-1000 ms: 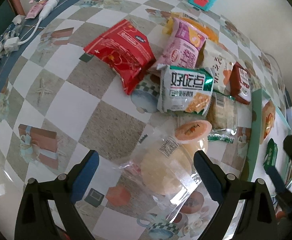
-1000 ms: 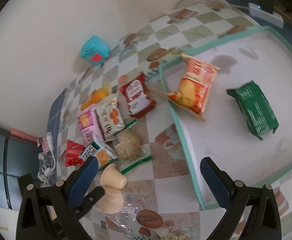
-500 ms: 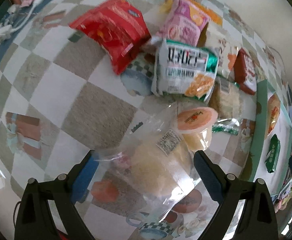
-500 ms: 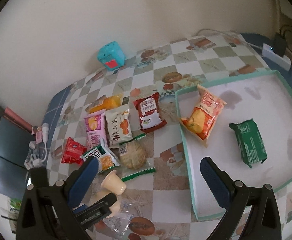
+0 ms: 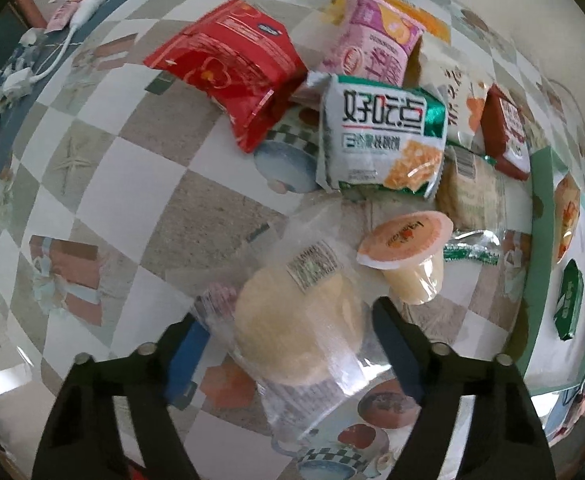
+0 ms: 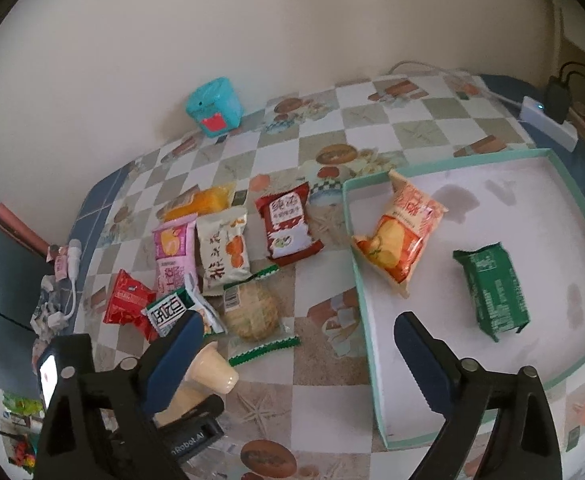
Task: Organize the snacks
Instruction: 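Reach the left tool to the round bun in clear bag and grasp it, then grasp the yellow pudding cup with the right tool while the left holds the bun, then carry the bun and pudding cup into the tray and open both tools, then move both open tools back toward the snack pile, then grasp the green-white biscuit pack with the left tool while the right grasps the round cracker pack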
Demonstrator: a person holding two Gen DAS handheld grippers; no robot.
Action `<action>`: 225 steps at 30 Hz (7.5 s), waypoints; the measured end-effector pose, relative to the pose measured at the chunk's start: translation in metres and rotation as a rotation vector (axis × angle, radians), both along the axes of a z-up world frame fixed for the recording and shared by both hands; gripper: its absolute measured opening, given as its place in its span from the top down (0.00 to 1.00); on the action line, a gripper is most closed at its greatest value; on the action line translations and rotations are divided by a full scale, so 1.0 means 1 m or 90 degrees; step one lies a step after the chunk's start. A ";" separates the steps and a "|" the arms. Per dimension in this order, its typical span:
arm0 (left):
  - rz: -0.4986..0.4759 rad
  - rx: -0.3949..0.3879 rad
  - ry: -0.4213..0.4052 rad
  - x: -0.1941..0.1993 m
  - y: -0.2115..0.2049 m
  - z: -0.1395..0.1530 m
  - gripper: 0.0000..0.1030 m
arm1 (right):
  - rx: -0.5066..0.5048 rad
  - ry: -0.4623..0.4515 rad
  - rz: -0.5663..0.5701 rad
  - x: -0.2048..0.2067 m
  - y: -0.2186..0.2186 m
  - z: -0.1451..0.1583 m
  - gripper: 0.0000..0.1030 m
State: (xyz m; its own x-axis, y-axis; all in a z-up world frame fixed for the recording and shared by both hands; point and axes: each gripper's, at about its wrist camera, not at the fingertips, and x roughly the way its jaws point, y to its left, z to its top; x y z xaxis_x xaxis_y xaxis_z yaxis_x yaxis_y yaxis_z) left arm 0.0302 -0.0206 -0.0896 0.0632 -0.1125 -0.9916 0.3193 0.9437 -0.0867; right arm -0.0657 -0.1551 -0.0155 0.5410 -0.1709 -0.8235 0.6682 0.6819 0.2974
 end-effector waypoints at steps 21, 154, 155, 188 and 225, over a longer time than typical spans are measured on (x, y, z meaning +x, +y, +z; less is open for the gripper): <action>0.178 -0.023 -0.019 0.071 0.091 0.004 0.40 | -0.038 0.078 0.202 0.051 0.072 -0.044 0.31; 0.101 -0.050 -0.126 0.064 0.021 0.078 0.11 | 0.021 0.075 -0.128 -0.054 -0.077 -0.031 0.00; 0.098 -0.049 -0.126 0.065 0.021 0.077 0.11 | 0.022 0.079 -0.125 -0.053 -0.076 -0.032 0.00; 0.140 -0.086 -0.061 0.100 0.046 0.056 0.11 | -0.031 0.073 0.048 0.045 -0.006 -0.023 0.00; 0.049 -0.101 -0.028 0.089 -0.013 0.046 0.11 | -0.073 0.190 0.134 0.085 -0.002 -0.082 0.00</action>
